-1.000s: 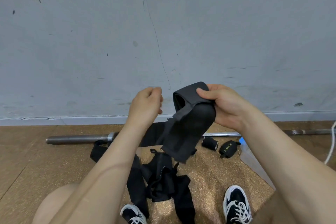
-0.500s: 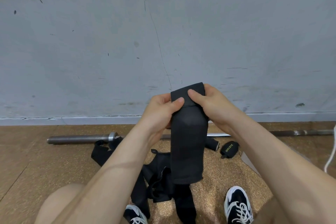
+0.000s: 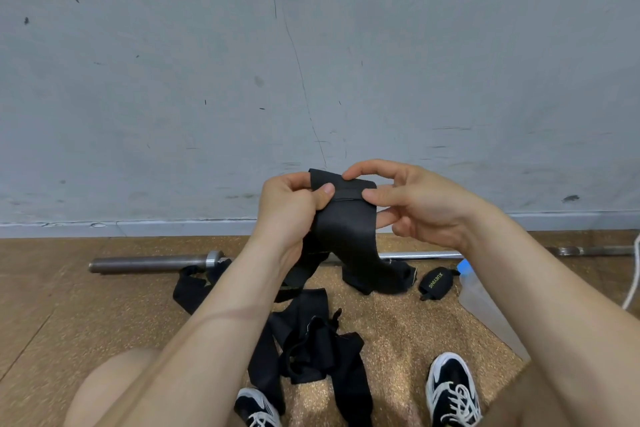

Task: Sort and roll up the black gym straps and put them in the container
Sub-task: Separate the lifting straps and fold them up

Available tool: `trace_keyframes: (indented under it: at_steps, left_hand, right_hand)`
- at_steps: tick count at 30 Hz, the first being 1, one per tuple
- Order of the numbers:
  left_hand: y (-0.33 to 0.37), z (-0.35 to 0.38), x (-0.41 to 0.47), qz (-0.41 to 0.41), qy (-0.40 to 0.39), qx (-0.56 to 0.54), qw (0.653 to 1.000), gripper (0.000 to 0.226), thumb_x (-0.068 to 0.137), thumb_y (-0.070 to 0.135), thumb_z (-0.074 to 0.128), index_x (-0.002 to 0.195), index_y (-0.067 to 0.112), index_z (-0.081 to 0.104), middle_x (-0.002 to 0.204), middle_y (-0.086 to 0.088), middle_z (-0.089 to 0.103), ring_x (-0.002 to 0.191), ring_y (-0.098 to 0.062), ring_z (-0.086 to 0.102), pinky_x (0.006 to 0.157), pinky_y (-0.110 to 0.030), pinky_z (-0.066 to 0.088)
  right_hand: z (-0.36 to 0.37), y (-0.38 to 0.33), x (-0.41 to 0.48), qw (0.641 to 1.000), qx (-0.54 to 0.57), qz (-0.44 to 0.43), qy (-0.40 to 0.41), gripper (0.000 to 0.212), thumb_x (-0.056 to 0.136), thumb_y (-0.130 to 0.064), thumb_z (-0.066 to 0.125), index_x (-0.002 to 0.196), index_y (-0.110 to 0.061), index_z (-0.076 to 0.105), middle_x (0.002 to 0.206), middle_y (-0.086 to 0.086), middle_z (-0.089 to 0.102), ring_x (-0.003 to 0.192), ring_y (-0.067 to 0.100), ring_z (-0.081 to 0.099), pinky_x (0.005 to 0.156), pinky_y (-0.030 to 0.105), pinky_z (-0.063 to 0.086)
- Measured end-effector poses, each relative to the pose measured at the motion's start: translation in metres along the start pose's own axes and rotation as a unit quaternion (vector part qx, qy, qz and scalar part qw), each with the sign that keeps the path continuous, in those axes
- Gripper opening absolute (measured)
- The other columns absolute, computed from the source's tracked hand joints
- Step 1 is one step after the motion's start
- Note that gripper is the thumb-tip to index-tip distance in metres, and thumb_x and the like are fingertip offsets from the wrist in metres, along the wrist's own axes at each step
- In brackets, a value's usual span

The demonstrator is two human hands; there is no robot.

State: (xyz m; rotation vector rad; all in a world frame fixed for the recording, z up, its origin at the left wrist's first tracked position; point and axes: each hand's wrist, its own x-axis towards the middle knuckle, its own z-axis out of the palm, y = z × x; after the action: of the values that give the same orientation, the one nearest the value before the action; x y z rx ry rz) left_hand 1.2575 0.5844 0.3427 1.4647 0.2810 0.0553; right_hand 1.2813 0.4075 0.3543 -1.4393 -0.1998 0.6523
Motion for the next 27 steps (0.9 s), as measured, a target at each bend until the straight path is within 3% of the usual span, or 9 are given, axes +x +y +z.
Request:
trace_keyframes:
  at_steps: [4, 9, 11, 15, 19, 21, 23, 27]
  left_hand:
    - [0.001, 0.001, 0.001, -0.004, -0.001, 0.001, 1.000, 0.013, 0.090, -0.003, 0.063, 0.086, 0.007, 0.070, 0.069, -0.004, 0.073, 0.061, -0.016, 0.070, 0.054, -0.025, 0.055]
    - [0.001, 0.001, 0.000, -0.007, -0.022, 0.010, 1.000, 0.018, 0.094, -0.004, 0.058, 0.092, 0.011, 0.069, 0.078, -0.006, 0.073, 0.068, -0.019, 0.071, 0.059, -0.029, 0.058]
    - [0.002, -0.001, 0.002, -0.015, -0.029, 0.024, 0.999, 0.017, 0.094, -0.003, 0.058, 0.096, 0.010, 0.069, 0.084, -0.008, 0.073, 0.074, -0.021, 0.069, 0.066, -0.031, 0.059]
    - [0.002, -0.007, 0.006, -0.036, -0.060, 0.066, 0.995, 0.017, 0.093, 0.004, 0.062, 0.108, 0.010, 0.069, 0.090, -0.007, 0.074, 0.074, -0.018, 0.071, 0.058, -0.028, 0.056]
    - [0.003, -0.009, 0.004, -0.027, -0.069, 0.107, 0.992, 0.019, 0.092, 0.014, 0.069, 0.111, 0.013, 0.068, 0.095, -0.010, 0.075, 0.075, -0.018, 0.074, 0.064, -0.034, 0.061]
    - [0.003, -0.008, 0.005, -0.017, -0.059, 0.092, 0.994, 0.026, 0.090, 0.021, 0.072, 0.114, 0.014, 0.065, 0.099, -0.010, 0.075, 0.080, -0.020, 0.073, 0.070, -0.040, 0.062]
    - [0.000, -0.011, 0.010, -0.028, -0.057, 0.070, 0.996, 0.035, 0.088, 0.027, 0.074, 0.118, 0.018, 0.059, 0.106, -0.007, 0.072, 0.090, -0.021, 0.073, 0.073, -0.037, 0.062]
    - [-0.022, -0.011, 0.006, -0.078, -0.196, 0.171, 0.962, 0.027, 0.089, 0.012, 0.072, 0.115, 0.017, 0.066, 0.108, -0.005, 0.075, 0.098, -0.017, 0.072, 0.088, -0.030, 0.058]
  right_hand:
    - [0.006, 0.003, 0.003, 0.997, 0.073, 0.011, 0.006, 0.038, 0.100, 0.006, 0.043, 0.111, -0.016, 0.071, 0.097, 0.003, 0.070, 0.069, 0.011, 0.069, 0.047, 0.018, 0.053]
    - [0.016, 0.010, 0.008, 0.977, 0.214, 0.016, 0.000, 0.039, 0.097, 0.011, 0.038, 0.115, -0.004, 0.069, 0.111, 0.015, 0.070, 0.085, 0.022, 0.074, 0.059, 0.027, 0.059]
    - [0.019, 0.013, 0.010, 0.976, 0.219, 0.006, 0.018, 0.037, 0.096, 0.012, 0.039, 0.111, -0.001, 0.070, 0.116, 0.019, 0.069, 0.089, 0.025, 0.074, 0.065, 0.030, 0.061]
    - [0.020, 0.016, 0.012, 0.988, 0.152, -0.007, 0.035, 0.040, 0.095, 0.015, 0.038, 0.106, -0.002, 0.072, 0.119, 0.019, 0.069, 0.096, 0.029, 0.073, 0.067, 0.034, 0.062]
    - [0.024, 0.015, 0.011, 0.989, 0.129, -0.029, 0.071, 0.032, 0.096, 0.012, 0.046, 0.103, -0.003, 0.074, 0.115, 0.020, 0.070, 0.101, 0.030, 0.071, 0.067, 0.034, 0.062]
    - [0.024, 0.014, 0.012, 0.984, 0.137, -0.051, 0.099, 0.025, 0.096, 0.008, 0.052, 0.102, -0.003, 0.073, 0.111, 0.019, 0.071, 0.100, 0.028, 0.071, 0.069, 0.033, 0.062]
    - [0.020, 0.009, 0.014, 0.972, 0.185, -0.072, 0.130, 0.022, 0.096, 0.008, 0.052, 0.102, -0.001, 0.071, 0.106, 0.018, 0.072, 0.095, 0.026, 0.072, 0.072, 0.032, 0.062]
    - [0.003, -0.002, 0.014, 0.926, 0.307, -0.119, 0.182, 0.024, 0.095, 0.011, 0.047, 0.103, 0.002, 0.068, 0.095, 0.015, 0.072, 0.087, 0.025, 0.072, 0.076, 0.035, 0.063]
